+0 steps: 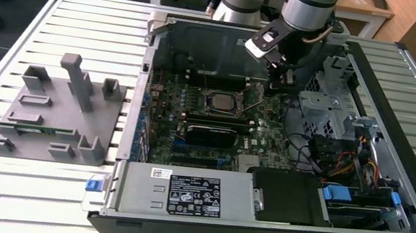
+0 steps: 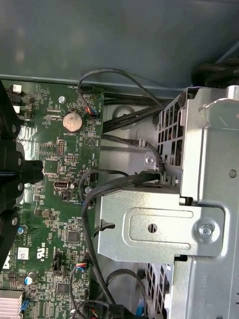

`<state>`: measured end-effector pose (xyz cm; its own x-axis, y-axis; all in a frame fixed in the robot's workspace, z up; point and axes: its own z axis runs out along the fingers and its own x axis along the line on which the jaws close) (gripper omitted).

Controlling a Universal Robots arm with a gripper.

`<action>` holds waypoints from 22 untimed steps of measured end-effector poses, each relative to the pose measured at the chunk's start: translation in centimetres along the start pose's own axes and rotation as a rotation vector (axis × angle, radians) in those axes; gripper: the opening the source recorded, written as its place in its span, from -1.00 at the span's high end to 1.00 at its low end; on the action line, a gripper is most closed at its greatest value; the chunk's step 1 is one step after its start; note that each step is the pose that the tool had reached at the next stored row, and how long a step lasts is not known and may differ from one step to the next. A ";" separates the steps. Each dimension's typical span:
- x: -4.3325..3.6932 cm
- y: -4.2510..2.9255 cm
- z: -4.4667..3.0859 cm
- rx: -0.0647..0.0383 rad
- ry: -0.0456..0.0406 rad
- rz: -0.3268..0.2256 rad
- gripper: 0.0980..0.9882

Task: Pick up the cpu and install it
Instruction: 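Close the cpu cover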

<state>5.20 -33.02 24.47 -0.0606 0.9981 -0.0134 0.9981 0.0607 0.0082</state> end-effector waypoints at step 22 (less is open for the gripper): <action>0.30 -3.34 0.04 0.000 0.0002 0.000 0.98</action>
<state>1.85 -32.92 24.39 -0.0607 0.9981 -0.0133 0.9981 0.0608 0.0082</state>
